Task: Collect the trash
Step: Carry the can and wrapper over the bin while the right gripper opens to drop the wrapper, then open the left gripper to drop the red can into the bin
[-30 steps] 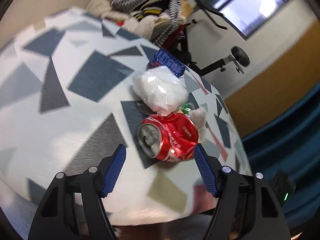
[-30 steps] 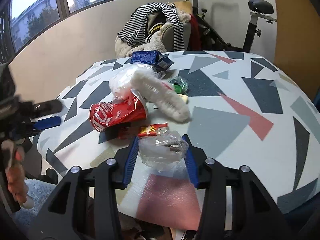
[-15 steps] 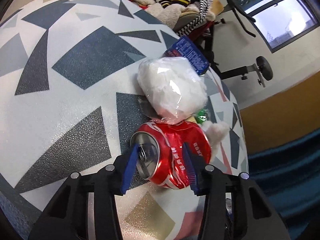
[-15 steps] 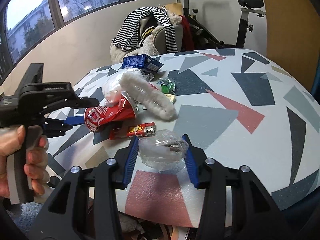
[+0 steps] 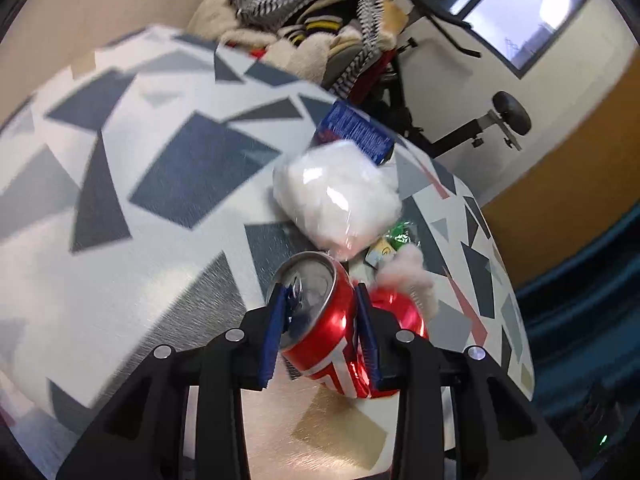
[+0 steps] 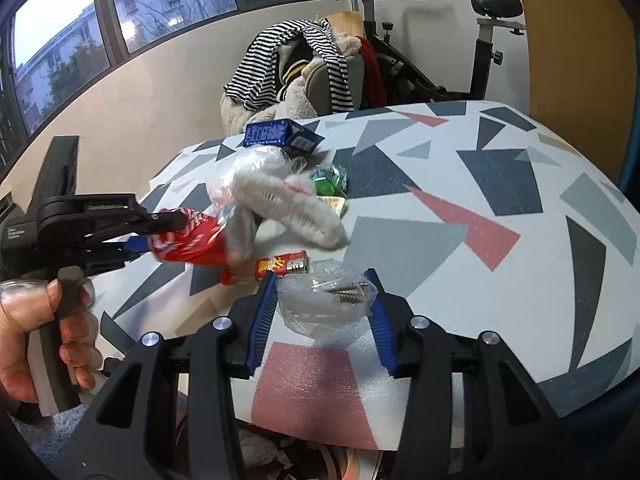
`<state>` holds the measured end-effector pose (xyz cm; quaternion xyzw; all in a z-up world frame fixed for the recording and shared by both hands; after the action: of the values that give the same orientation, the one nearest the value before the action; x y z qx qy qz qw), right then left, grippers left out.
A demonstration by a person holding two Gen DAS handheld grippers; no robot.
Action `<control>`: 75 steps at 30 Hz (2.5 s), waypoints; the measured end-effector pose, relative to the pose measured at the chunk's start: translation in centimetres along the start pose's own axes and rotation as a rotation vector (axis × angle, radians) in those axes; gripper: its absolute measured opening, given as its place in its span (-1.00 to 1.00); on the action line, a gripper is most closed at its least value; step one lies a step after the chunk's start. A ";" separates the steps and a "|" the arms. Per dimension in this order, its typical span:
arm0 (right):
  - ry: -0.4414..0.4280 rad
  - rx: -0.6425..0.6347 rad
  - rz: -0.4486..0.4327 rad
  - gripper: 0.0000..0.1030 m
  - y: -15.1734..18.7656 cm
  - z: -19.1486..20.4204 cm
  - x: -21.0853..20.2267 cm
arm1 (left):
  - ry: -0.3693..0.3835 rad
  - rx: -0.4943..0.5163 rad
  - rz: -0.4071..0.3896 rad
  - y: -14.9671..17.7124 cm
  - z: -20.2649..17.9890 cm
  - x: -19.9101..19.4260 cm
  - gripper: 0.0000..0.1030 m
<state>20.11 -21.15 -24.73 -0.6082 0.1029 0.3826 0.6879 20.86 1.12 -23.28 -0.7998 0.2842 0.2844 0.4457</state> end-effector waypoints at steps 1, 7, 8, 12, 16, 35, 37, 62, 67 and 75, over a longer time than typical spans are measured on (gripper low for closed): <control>-0.002 -0.003 -0.001 -0.11 -0.1 0.2 -0.1 | -0.006 0.020 -0.009 -0.1 0.0 -0.5 -0.35; -0.007 -0.029 -0.002 -0.11 -0.2 1.5 -1.2 | -0.020 0.123 -0.069 -0.2 0.1 -4.1 -0.35; -0.008 -0.032 -0.003 -0.11 -0.2 1.6 -1.2 | -0.023 0.137 -0.077 -0.2 0.1 -4.6 -0.35; -0.011 -0.054 -0.004 -0.11 0.0 2.6 -2.2 | -0.030 0.208 -0.123 0.3 -0.2 -7.3 -0.35; -0.016 -0.089 -0.001 -0.11 0.7 3.5 -3.1 | -0.024 0.276 -0.167 1.4 -0.8 -10.0 -0.35; -0.072 -0.236 0.183 -0.11 8.5 8.8 -3.3 | 0.005 0.392 -0.218 6.8 -0.1 -15.1 -0.35; -0.069 -0.246 0.198 -0.11 8.9 9.1 -3.1 | 0.002 0.391 -0.219 6.9 0.2 -15.3 -0.35; 0.040 -0.157 -0.015 0.79 4.5 5.6 -7.3 | 0.007 0.470 -0.189 12.0 -1.3 -15.1 -0.35; 0.056 -0.159 -0.039 0.86 3.5 5.0 -8.2 | 0.017 0.478 -0.158 13.7 -2.0 -14.2 -0.35; 0.053 -0.146 -0.052 0.88 2.9 4.7 -9.0 | 0.021 0.504 -0.084 16.2 -2.6 -11.7 -0.34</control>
<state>10.52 -20.57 -20.38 -0.6691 0.0771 0.3551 0.6483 2.05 -5.94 -22.78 -0.6775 0.3173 0.1778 0.6393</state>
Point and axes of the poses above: each gripper's, at about its wrist camera, not at the fingertips, and x roughly the way its jaws point, z to its left, y to its underside, the point moved 5 cm from there along x, roughly the way its jaws point, and after that the axes turned 1 degree about x, right-handed, at the moved point
